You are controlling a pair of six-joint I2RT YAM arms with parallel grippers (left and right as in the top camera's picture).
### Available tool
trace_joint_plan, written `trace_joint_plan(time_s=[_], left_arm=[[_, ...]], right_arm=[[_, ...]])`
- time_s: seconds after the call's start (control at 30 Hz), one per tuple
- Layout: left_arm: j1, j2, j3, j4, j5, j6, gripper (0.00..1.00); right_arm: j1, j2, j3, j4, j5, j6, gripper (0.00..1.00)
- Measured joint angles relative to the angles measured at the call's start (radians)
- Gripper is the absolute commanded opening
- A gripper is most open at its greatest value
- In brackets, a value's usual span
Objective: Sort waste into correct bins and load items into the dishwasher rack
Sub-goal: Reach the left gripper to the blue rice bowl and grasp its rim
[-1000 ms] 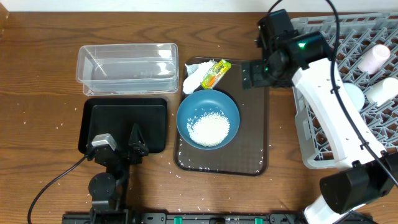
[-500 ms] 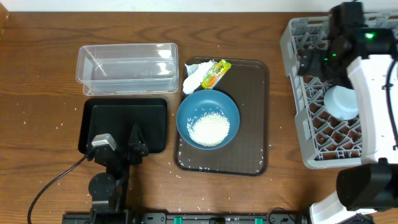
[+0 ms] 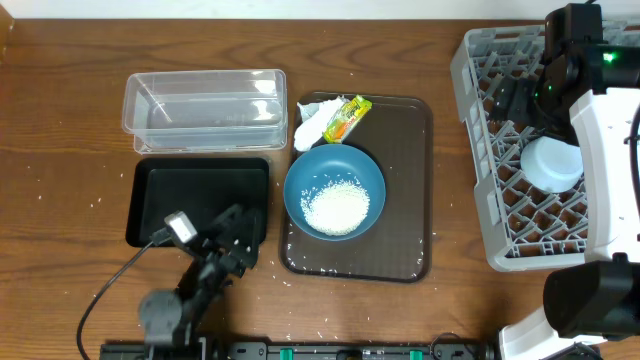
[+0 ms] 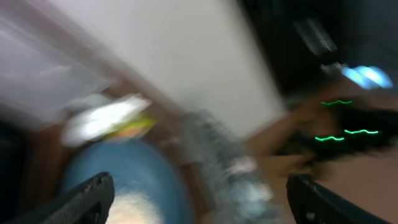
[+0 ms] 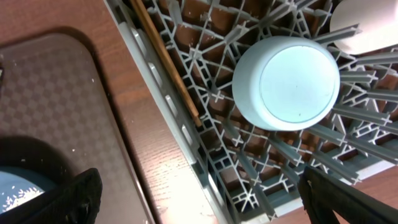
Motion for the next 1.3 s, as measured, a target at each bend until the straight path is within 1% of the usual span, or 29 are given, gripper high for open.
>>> trace_joint_plan(time_s=[0.07, 0.1, 0.17, 0.27, 0.4, 0.5, 0.57, 0.6, 0.63, 0.73, 0.83, 0.93, 1.0, 1.1, 1.17, 1.3], left_arm=[[0.0, -0.004, 0.014, 0.147, 0.053, -0.056, 0.91], [0.0, -0.004, 0.032, 0.156, 0.071, -0.072, 0.91], [0.0, 0.009, 0.08, 0.081, 0.097, -0.071, 0.91], [-0.003, 0.105, 0.217, -0.153, 0.129, 0.004, 0.91], [-0.003, 0.331, 0.466, -0.41, 0.158, 0.199, 0.91], [-0.004, 0.565, 0.746, -0.68, 0.17, 0.357, 0.91], [-0.011, 0.739, 0.962, -0.914, 0.166, 0.471, 0.91], [-0.02, 0.804, 1.041, -1.011, 0.153, 0.516, 0.91], [-0.037, 0.885, 1.138, -1.119, 0.126, 0.561, 0.91], [-0.13, 1.118, 1.397, -1.364, 0.016, 0.66, 0.91], [-0.258, 1.3, 1.569, -1.458, -0.082, 0.71, 0.91], [-0.413, 1.44, 1.661, -1.466, -0.188, 0.738, 0.91], [-0.51, 1.513, 1.676, -1.448, -0.259, 0.749, 0.91], [-0.615, 1.604, 1.677, -1.427, -0.341, 0.762, 0.91], [-0.665, 1.672, 1.677, -1.421, -0.377, 0.763, 0.91], [-0.721, 1.779, 1.677, -1.412, -0.411, 0.759, 0.91]], right_arm=[[0.0, 0.0, 0.001, 0.0, 0.0, 0.0, 0.99], [0.0, 0.0, 0.002, 0.0, 0.0, 0.0, 0.99], [0.0, 0.0, 0.002, 0.0, -0.001, 0.0, 0.99], [0.0, 0.0, 0.003, 0.001, -0.002, 0.0, 0.99], [0.0, 0.0, 0.004, 0.0, -0.002, 0.0, 0.99], [0.0, -0.001, 0.006, 0.0, -0.002, 0.0, 0.99], [0.0, -0.002, 0.006, 0.0, -0.002, 0.0, 0.99], [0.0, -0.002, 0.007, 0.0, -0.002, 0.0, 0.99], [0.0, -0.002, 0.007, 0.0, -0.002, 0.0, 0.99], [0.0, -0.002, 0.007, 0.0, -0.002, 0.0, 0.99], [0.0, -0.002, 0.007, 0.0, -0.002, 0.0, 0.99], [0.0, -0.002, 0.007, 0.0, -0.002, 0.0, 0.99], [0.0, -0.002, 0.007, 0.001, -0.002, 0.0, 0.99], [0.0, -0.002, 0.007, 0.0, -0.002, 0.0, 0.99], [0.0, -0.002, 0.007, 0.0, -0.002, 0.0, 0.99], [0.0, -0.002, 0.007, 0.0, -0.002, 0.0, 0.99]])
